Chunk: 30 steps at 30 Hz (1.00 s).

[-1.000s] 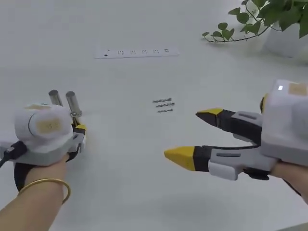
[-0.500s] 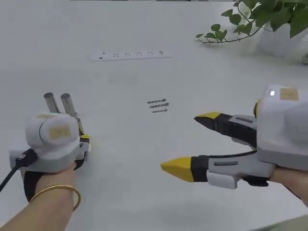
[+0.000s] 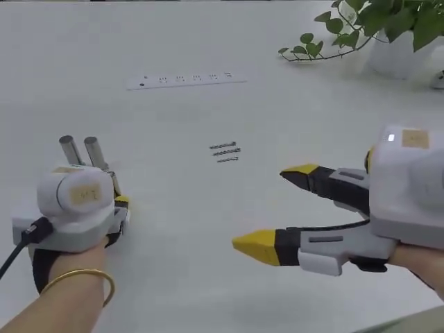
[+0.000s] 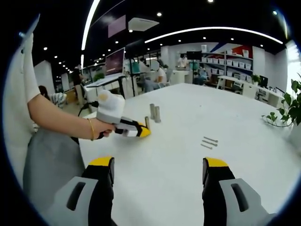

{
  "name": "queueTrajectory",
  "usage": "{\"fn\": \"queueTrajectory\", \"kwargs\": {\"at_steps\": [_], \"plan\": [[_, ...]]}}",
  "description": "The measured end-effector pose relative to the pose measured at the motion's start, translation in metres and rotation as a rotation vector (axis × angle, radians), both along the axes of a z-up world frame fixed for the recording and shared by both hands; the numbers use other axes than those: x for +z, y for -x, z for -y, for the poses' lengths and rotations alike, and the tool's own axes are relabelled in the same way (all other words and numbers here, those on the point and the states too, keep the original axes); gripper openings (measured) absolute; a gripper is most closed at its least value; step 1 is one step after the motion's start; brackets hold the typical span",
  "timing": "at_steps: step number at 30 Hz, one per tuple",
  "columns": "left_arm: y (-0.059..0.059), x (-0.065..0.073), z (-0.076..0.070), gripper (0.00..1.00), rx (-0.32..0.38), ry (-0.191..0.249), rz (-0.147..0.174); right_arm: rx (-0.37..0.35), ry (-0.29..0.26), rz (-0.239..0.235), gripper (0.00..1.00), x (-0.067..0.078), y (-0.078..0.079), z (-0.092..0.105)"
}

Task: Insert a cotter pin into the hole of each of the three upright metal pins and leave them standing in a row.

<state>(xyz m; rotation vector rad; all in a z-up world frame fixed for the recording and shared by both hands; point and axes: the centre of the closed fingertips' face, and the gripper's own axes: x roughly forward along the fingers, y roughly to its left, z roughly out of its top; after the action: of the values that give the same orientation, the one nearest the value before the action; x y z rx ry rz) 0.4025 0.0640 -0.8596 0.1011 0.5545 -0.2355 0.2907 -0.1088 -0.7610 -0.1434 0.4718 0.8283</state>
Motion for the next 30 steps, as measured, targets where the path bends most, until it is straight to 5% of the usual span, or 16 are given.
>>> {"fn": "queueTrajectory", "kwargs": {"at_steps": [6,17,30], "plan": [[0.001,-0.001,0.003,0.12,-0.050,-0.026,-0.003,0.002,0.000,0.001,0.78,0.001,-0.001,0.000],[0.009,0.020,0.000,0.32,-0.106,-0.048,0.040,0.001,0.000,-0.009,0.73,0.003,-0.005,0.001],[0.032,0.049,-0.004,0.50,-0.185,0.017,0.075,0.013,0.084,0.021,0.59,0.004,-0.031,0.012]]}}
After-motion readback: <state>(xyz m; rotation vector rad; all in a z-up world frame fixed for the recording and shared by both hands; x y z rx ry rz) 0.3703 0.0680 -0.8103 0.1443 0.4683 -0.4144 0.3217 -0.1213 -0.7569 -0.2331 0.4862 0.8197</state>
